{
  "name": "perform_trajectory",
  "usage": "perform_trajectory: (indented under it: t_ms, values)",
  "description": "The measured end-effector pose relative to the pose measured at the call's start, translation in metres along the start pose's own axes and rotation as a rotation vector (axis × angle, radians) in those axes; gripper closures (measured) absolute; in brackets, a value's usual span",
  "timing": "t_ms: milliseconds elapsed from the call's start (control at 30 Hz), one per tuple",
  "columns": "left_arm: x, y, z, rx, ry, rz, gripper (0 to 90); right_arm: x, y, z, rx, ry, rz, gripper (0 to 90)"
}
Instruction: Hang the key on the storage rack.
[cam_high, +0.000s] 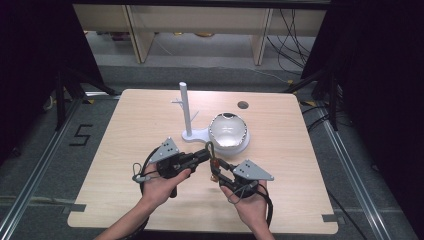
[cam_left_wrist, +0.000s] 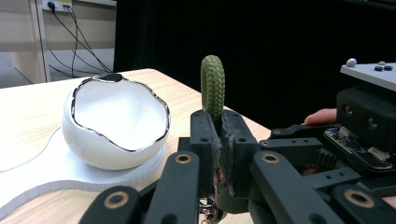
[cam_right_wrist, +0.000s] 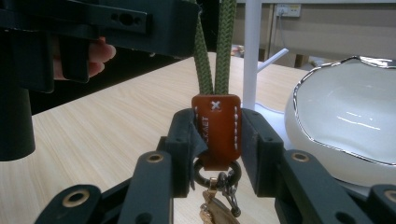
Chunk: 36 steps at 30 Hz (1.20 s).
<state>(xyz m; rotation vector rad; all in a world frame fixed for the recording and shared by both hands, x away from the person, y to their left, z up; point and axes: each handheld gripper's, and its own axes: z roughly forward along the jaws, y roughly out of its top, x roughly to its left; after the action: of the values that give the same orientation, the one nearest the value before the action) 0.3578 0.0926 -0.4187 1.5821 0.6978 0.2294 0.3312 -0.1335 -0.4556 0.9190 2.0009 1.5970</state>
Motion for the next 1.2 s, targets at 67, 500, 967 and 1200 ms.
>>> perform_trajectory:
  t_ms: [67,500,967,1200]
  values:
    - [-0.0009,0.0005,-0.0006,0.010,0.012,0.007,83.8,-0.0003,0.0002,-0.0005,-0.002,-0.015,-0.011,67.3]
    - [-0.0002,0.0008,0.0020,-0.011,0.013,-0.003,78.5,0.0017,0.0033,-0.0021,0.008,-0.021,-0.030,68.2]
    - [-0.0031,0.0049,-0.0016,-0.011,0.042,0.061,83.5,0.0032,0.0054,0.0007,0.001,0.001,-0.013,60.0]
    - [0.0016,0.0073,-0.0057,-0.009,0.093,0.106,83.5,0.0024,0.0042,-0.0014,0.029,-0.009,-0.019,55.8]
